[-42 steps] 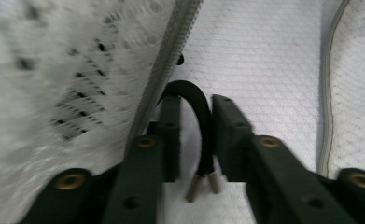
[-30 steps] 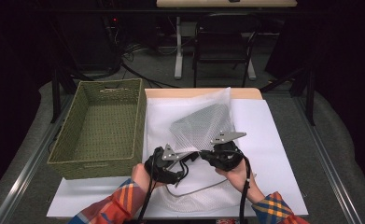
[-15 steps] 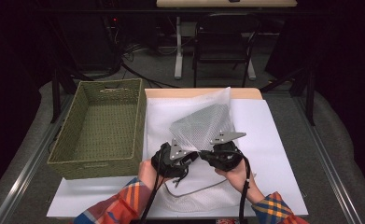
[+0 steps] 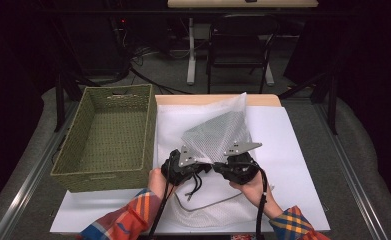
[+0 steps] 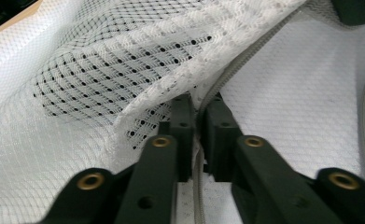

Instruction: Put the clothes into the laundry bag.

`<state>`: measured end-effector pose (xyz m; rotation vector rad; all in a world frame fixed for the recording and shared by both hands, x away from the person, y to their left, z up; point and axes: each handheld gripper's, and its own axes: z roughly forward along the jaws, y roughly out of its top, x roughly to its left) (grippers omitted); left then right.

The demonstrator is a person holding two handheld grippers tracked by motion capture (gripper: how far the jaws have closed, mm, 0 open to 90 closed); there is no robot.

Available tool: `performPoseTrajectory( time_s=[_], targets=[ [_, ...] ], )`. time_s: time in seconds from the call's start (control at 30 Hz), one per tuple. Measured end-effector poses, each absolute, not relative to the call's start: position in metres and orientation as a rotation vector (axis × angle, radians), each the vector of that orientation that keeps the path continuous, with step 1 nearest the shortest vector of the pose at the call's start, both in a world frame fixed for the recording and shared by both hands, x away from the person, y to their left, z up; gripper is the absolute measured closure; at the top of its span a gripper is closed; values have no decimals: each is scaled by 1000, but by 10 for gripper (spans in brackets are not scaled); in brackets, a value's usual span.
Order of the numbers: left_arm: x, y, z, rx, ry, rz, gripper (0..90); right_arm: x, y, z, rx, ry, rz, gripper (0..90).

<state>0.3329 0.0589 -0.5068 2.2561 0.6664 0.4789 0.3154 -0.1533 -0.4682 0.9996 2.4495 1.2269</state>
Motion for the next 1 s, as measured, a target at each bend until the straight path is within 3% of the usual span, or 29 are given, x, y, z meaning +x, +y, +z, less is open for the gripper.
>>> performPoseTrajectory(
  time_s=[0.47, 1.0],
  targets=[
    [325, 60, -499, 2256, 637, 469, 882, 313, -159, -467, 985, 2444, 1242, 884],
    [304, 73, -489, 2320, 549, 356, 885, 305, -163, -471, 969, 2489, 1214, 883]
  ],
)
